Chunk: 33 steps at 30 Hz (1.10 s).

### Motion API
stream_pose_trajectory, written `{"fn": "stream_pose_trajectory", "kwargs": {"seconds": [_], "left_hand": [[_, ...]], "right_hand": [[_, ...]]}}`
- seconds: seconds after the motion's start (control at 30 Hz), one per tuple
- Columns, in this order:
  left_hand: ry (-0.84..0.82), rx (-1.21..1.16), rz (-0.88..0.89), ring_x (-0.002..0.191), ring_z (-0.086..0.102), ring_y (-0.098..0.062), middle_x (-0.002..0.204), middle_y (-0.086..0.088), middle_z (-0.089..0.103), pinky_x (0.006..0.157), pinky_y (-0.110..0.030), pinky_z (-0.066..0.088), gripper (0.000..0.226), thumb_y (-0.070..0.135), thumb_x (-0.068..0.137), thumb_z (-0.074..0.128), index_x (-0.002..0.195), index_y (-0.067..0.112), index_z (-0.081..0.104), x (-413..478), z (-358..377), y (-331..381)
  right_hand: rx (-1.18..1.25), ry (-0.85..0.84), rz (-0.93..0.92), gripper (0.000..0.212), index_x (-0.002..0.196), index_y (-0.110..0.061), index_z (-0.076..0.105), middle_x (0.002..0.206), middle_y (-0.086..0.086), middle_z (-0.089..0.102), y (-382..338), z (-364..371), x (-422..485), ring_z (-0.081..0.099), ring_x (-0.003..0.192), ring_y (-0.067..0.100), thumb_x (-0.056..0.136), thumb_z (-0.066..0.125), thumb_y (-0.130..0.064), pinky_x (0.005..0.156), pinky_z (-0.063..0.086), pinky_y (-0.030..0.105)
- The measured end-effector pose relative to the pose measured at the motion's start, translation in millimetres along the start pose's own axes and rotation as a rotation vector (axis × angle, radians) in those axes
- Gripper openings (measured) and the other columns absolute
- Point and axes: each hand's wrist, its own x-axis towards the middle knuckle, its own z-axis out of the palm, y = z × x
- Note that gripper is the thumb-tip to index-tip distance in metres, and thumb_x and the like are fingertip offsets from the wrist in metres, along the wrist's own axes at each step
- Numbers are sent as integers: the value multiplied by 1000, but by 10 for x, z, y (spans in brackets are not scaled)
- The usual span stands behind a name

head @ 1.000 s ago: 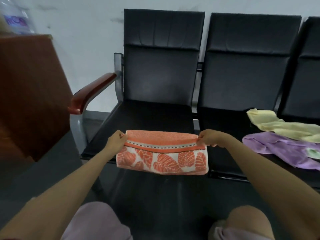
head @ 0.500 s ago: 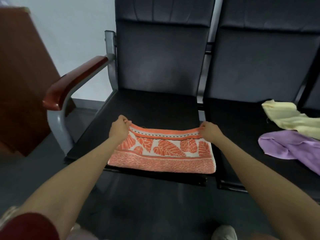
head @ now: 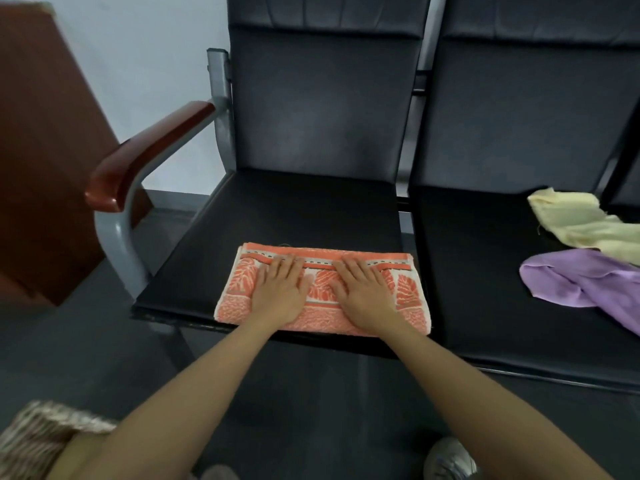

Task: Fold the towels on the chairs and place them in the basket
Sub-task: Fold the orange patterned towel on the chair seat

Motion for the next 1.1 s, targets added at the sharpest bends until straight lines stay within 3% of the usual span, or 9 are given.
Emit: {"fn": "stream_pose_trajectory", "kwargs": {"seconds": [0.37,0.5,0.67,0.77,0.83,0.9,0.97,1.03,1.1], "left_hand": [[40,-147,-279,147,-4,-22,161,0,0,118,-47,-2,57,43,102,11,153,19,3,-225,-133,-567],[117,-199,-518,144,0,-32,156,-17,11,116,-50,-1,85,65,92,30,147,1,17,-215,-179,-636],[186,-254,-435,136,17,-32,145,-12,30,112,-49,12,57,58,89,50,115,8,59,-122,-225,-689],[223,-225,-385,118,41,-30,119,-9,53,101,-45,22,47,55,89,51,102,11,59,-133,-313,-719],[262,-331,-339,99,56,-26,97,-5,62,95,-41,29,35,47,92,51,97,13,51,-162,-401,-712],[272,-605,-314,82,63,-22,93,-7,64,85,-41,48,27,36,94,53,102,13,43,-207,-529,-674],[307,-796,-271,76,63,-15,100,-5,63,67,-33,54,32,23,96,54,123,18,37,-246,-710,-630],[327,-809,-191,87,58,-9,109,6,56,72,-19,48,42,16,98,48,137,30,40,-245,-905,-571],[298,-834,-145,101,57,-10,119,4,58,85,-24,49,32,18,99,46,122,35,59,-195,-1032,-496]], "right_hand": [[-2,-51,198,61,152,-30,-3,160,-5,-10,407,-127,-305,-12,147,16,98,10,-55,118,-3,44],[-24,-61,191,61,152,-29,-6,160,-3,-10,383,-140,-330,-13,147,18,98,8,-55,117,-5,50],[-137,-52,178,60,152,-20,7,161,4,-1,329,-203,-280,-9,147,23,100,12,-50,115,-8,52],[-90,139,25,46,140,-14,39,153,5,27,259,-252,-211,13,145,21,101,29,-38,118,8,40],[2,185,-121,40,134,-17,46,146,0,37,204,-250,-160,25,139,16,100,37,-35,118,19,36],[42,77,-187,48,143,-22,38,151,-2,31,139,-202,-115,20,142,16,100,35,-43,119,15,40],[5,-29,-185,54,149,-26,25,157,-3,20,72,-129,-59,11,146,16,100,27,-49,120,6,39],[-26,-25,-190,55,151,-27,20,158,-3,16,-30,-59,11,8,146,16,100,21,-50,119,1,38],[-44,-6,-199,55,151,-26,19,159,-2,15,-194,14,75,7,147,16,101,19,-50,118,-2,37]]}}
